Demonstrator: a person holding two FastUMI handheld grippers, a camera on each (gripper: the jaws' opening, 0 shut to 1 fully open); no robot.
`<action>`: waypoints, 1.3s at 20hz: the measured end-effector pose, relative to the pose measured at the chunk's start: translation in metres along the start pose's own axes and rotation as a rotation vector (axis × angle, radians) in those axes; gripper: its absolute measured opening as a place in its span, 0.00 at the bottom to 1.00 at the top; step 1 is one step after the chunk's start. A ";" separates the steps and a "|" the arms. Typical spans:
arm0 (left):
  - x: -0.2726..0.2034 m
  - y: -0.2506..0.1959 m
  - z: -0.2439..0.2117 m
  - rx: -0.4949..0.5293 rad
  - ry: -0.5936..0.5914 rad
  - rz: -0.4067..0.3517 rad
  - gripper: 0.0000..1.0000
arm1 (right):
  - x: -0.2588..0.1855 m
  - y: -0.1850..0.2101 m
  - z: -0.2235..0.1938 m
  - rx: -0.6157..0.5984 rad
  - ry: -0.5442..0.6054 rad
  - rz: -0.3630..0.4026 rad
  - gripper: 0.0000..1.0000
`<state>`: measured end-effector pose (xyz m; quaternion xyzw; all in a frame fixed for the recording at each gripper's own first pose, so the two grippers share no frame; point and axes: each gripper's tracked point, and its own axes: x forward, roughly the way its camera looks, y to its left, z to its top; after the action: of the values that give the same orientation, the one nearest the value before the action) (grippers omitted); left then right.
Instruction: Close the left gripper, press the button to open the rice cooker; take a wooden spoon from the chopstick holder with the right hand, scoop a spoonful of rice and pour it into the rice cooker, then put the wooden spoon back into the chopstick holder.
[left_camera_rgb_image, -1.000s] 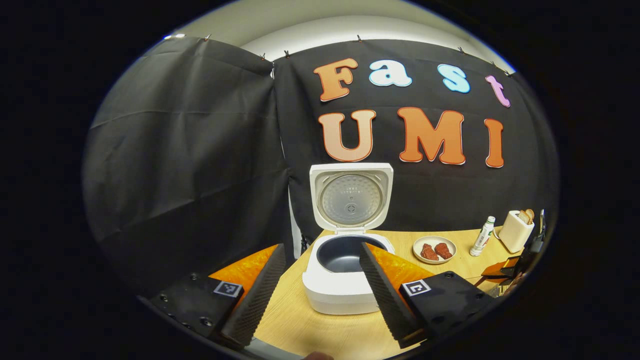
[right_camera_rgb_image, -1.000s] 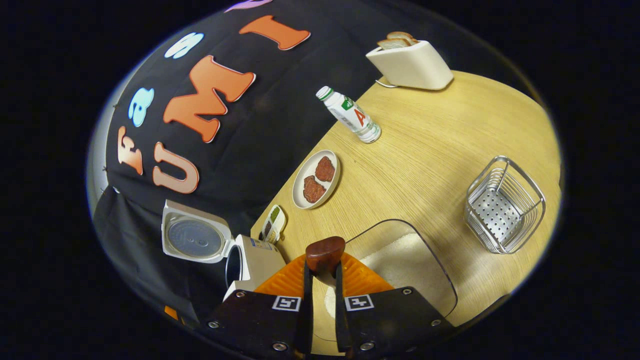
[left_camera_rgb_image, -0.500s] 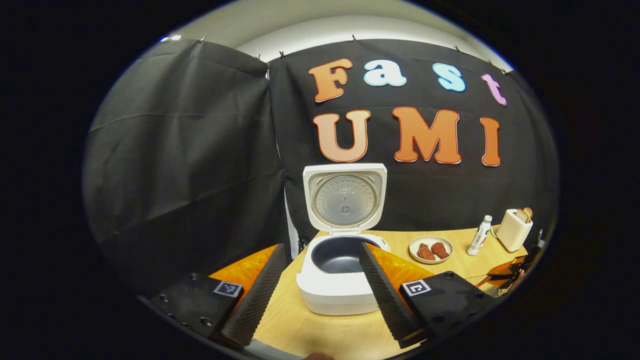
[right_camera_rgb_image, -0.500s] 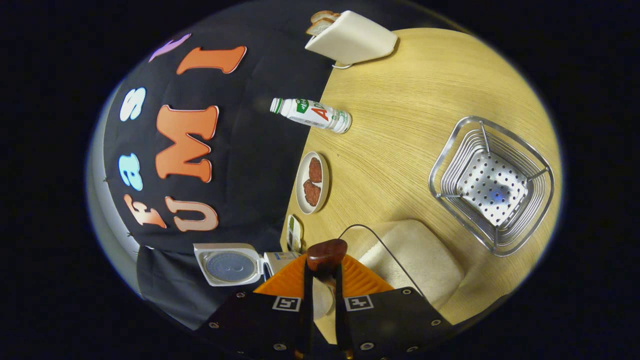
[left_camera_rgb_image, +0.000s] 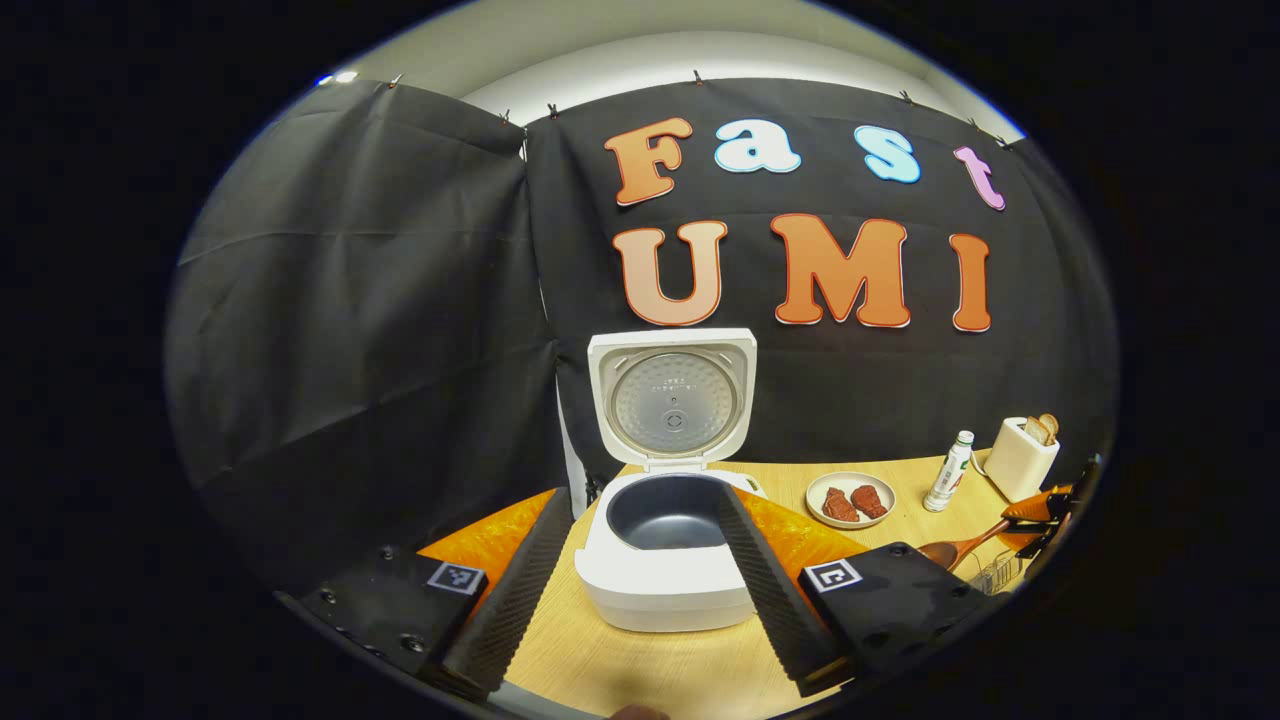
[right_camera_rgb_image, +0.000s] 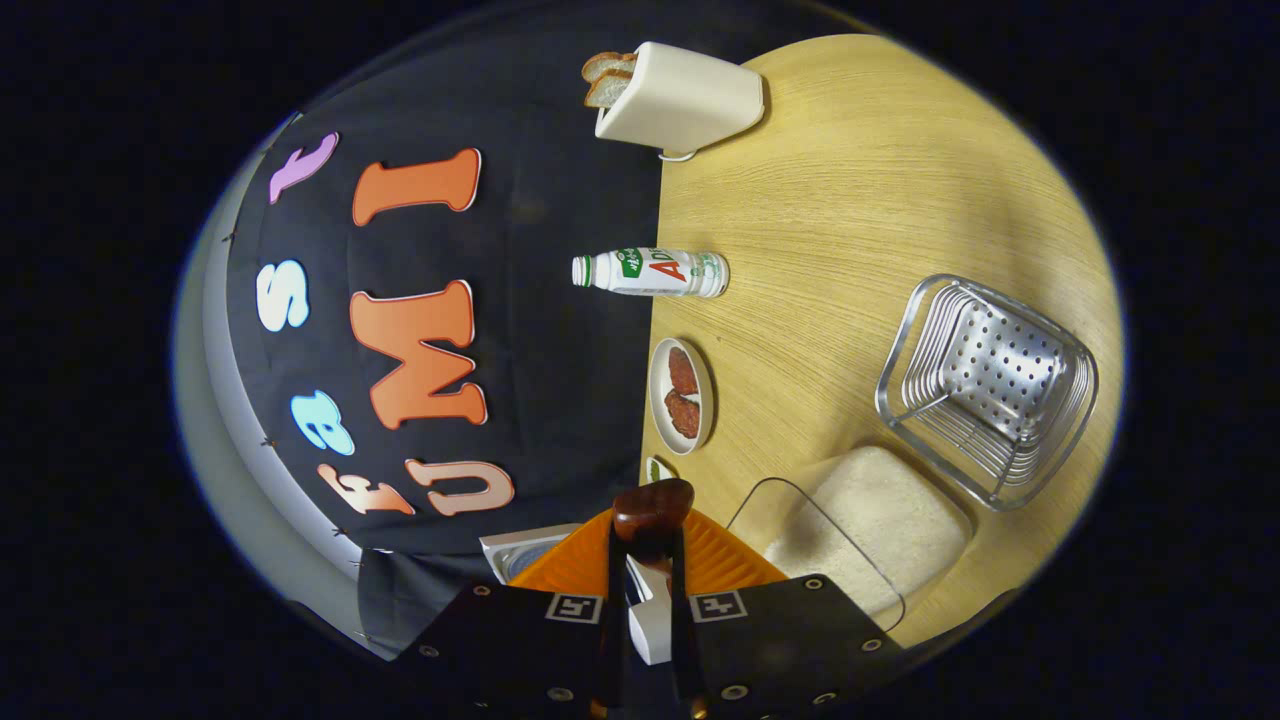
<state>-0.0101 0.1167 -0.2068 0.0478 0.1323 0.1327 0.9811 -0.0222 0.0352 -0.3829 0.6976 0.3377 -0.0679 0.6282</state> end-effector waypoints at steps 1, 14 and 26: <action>0.001 0.000 0.000 -0.002 0.000 0.000 1.00 | 0.001 0.007 -0.001 0.022 0.002 0.023 0.18; -0.002 0.040 0.003 -0.023 -0.034 0.060 1.00 | 0.035 0.118 -0.065 0.114 0.139 0.200 0.17; -0.022 0.102 0.005 -0.002 -0.095 0.171 0.97 | 0.131 0.188 -0.190 -0.091 0.287 0.179 0.17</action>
<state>-0.0543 0.2079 -0.1831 0.0640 0.0808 0.2139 0.9714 0.1199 0.2642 -0.2570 0.6983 0.3631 0.1041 0.6080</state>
